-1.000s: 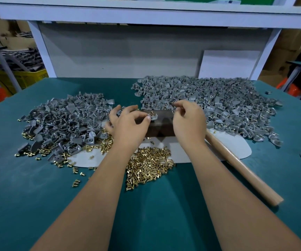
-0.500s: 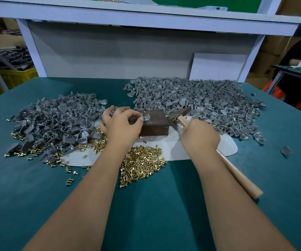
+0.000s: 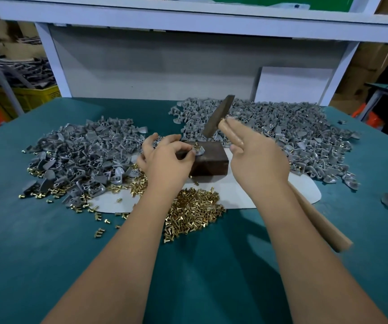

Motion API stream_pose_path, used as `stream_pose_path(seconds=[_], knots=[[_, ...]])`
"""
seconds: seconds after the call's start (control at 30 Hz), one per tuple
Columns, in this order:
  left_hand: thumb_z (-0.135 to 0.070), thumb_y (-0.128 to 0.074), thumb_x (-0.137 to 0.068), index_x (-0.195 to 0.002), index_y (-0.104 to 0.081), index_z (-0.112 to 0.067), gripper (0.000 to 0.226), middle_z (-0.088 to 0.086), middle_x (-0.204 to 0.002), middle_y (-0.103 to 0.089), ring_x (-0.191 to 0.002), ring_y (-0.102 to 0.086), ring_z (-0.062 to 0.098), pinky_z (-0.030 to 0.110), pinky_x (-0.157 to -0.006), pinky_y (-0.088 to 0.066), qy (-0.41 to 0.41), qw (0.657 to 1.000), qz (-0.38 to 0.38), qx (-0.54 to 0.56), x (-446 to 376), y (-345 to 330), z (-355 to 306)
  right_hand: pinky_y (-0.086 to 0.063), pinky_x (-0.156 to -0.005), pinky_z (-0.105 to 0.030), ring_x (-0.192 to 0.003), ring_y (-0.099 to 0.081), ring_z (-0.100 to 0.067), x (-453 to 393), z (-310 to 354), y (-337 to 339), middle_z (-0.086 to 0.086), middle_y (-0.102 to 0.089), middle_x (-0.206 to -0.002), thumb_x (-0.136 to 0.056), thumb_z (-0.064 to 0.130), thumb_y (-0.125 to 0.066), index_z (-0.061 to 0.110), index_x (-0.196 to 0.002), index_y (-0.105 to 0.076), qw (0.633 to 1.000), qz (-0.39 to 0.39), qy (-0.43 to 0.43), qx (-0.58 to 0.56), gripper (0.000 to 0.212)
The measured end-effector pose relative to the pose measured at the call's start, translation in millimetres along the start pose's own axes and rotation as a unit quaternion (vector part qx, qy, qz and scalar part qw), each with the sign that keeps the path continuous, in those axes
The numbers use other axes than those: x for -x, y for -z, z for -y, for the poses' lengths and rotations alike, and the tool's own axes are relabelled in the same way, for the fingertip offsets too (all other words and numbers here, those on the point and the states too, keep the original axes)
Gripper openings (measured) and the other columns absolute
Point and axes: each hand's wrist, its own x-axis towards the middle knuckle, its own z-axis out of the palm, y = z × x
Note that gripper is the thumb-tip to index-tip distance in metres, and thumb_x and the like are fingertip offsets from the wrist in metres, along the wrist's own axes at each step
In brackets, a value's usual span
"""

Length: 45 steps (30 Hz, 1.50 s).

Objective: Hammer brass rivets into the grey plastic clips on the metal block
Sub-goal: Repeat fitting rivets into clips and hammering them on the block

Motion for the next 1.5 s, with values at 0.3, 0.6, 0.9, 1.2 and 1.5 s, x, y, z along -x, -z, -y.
stream_pose_path(seconds=[0.3, 0.6, 0.9, 1.2, 1.5], knots=[[-0.046, -0.067, -0.088, -0.079, -0.070, -0.044, 0.009, -0.023, -0.133, -0.055, -0.140, -0.016, 0.014, 0.044, -0.105, -0.010, 0.009, 1.000, -0.005, -0.009, 1, 0, -2, -0.050, -0.073, -0.031, -0.097, -0.062, -0.022, -4, 2, 2, 0.011, -0.064, -0.120, -0.094, 0.023, -0.049, 0.056, -0.134, -0.040, 0.997, 0.070, -0.025, -0.035, 0.053], [-0.046, -0.068, -0.087, -0.082, -0.074, -0.042, 0.009, -0.024, -0.134, -0.054, -0.140, -0.017, 0.014, 0.044, -0.105, -0.010, 0.024, 1.000, -0.003, 0.001, 1, -2, -2, -0.046, -0.070, -0.030, -0.102, -0.062, -0.024, -9, 2, 12, 0.011, -0.065, -0.119, -0.094, 0.025, -0.050, 0.057, -0.134, -0.039, 0.996, 0.082, 0.014, 0.029, 0.052], [-0.045, -0.068, -0.087, -0.077, -0.069, -0.043, 0.010, -0.024, -0.133, -0.055, -0.139, -0.018, 0.013, 0.035, -0.095, -0.007, 0.027, 0.999, 0.001, 0.018, 3, 0, -2, -0.047, -0.071, -0.030, -0.098, -0.061, -0.022, -5, 6, 5, 0.010, -0.065, -0.119, -0.094, 0.024, -0.051, 0.059, -0.134, -0.037, 0.994, 0.111, 0.009, 0.007, 0.055], [-0.045, -0.068, -0.087, -0.084, -0.074, -0.042, 0.008, -0.026, -0.133, -0.054, -0.137, -0.017, 0.008, 0.036, -0.096, -0.008, 0.043, 0.999, 0.011, 0.027, 2, -2, -1, -0.042, -0.064, -0.027, -0.094, -0.062, -0.022, -4, 0, 5, 0.009, -0.066, -0.116, -0.095, 0.022, -0.049, 0.053, -0.136, -0.039, 0.995, 0.102, -0.002, 0.004, 0.053], [-0.047, -0.067, -0.088, -0.073, -0.063, -0.048, 0.015, -0.025, -0.132, -0.056, -0.139, -0.019, 0.011, 0.038, -0.098, -0.010, 0.042, 0.998, 0.010, 0.036, 2, 0, -1, -0.040, -0.065, -0.027, -0.092, -0.057, -0.013, 1, -2, -5, 0.022, -0.059, -0.126, -0.094, 0.020, -0.049, 0.050, -0.135, -0.044, 0.992, 0.090, -0.038, -0.081, 0.051]])
